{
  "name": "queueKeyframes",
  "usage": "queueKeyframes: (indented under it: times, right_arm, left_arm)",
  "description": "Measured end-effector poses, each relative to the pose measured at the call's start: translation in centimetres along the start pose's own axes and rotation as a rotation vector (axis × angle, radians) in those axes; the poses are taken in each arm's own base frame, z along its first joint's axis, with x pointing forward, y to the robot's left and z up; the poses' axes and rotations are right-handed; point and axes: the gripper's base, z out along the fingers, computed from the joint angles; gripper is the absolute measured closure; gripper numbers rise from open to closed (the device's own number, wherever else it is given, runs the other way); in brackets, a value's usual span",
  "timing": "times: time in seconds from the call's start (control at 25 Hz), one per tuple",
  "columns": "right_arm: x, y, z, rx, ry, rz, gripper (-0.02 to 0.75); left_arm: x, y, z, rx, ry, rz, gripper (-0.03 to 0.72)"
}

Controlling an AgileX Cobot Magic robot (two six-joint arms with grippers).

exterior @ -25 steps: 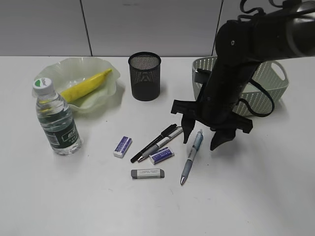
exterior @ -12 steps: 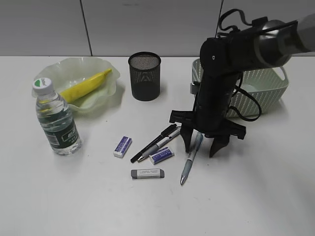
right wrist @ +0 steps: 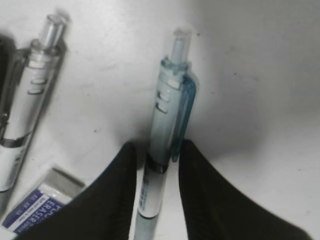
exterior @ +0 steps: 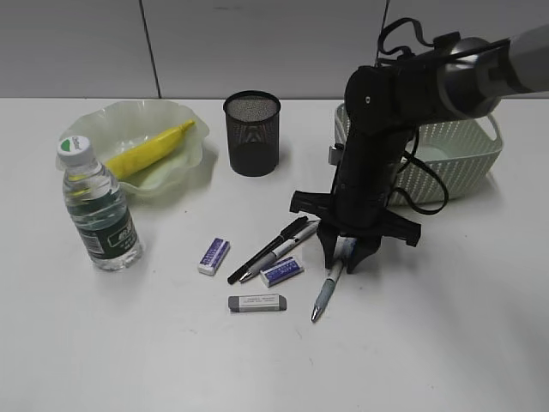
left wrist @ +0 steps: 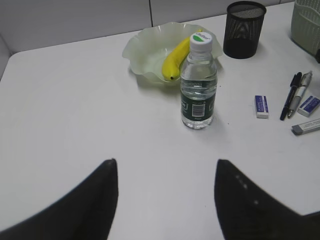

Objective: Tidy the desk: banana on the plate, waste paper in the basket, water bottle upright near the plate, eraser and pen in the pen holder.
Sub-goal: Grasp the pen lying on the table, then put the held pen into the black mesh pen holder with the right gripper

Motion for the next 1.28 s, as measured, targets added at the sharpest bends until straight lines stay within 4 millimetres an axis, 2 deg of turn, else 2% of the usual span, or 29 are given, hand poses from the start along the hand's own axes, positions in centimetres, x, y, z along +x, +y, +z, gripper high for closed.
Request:
queueKeyframes:
  times: [0.04, 0.16, 0.4, 0.48, 0.64, 0.84, 1.0, 1.16, 1.28]
  right_arm:
    - [0.0, 0.0, 0.0, 0.000, 0.002, 0.001, 0.507]
    - [-0.1, 0.1, -0.1, -0.003, -0.002, 0.000, 0.604]
    - [0.1, 0.2, -0.3, 0.021, 0.002, -0.038, 0.601]
    - [0.5, 0.5, -1.1, 0.032, -0.021, -0.084, 0.601]
    - [1.9, 1.6, -4.7, 0.010, -0.119, -0.226, 0.601]
    - [3.8, 3.2, -10.0, -0.081, -0.326, -0.420, 0.601]
    - [3.5, 4.7, -13.6, -0.251, -0.585, -0.510, 0.601]
    - [2.6, 6.6, -15.7, -0.415, -0.869, -0.644, 0.601]
    - [2.2, 8.0, -15.8, -0.471, -1.029, -0.805, 0.601]
  left_arm:
    - [0.0, 0.0, 0.0, 0.000, 0.000, 0.000, 0.234]
    - [0.0, -0.1, 0.0, 0.006, 0.000, -0.003, 0.237]
    - [0.0, 0.0, 0.0, 0.003, 0.000, -0.002, 0.241]
    - [0.0, 0.0, 0.0, 0.004, 0.000, -0.002, 0.244]
    - [0.0, 0.0, 0.0, 0.005, 0.000, -0.003, 0.245]
    - [0.0, 0.0, 0.0, 0.000, 0.000, 0.000, 0.249]
    - [0.0, 0.0, 0.0, 0.000, 0.000, 0.000, 0.251]
    - [0.0, 0.0, 0.0, 0.003, 0.000, -0.002, 0.252]
    - [0.0, 0.0, 0.0, 0.003, 0.000, -0.002, 0.252]
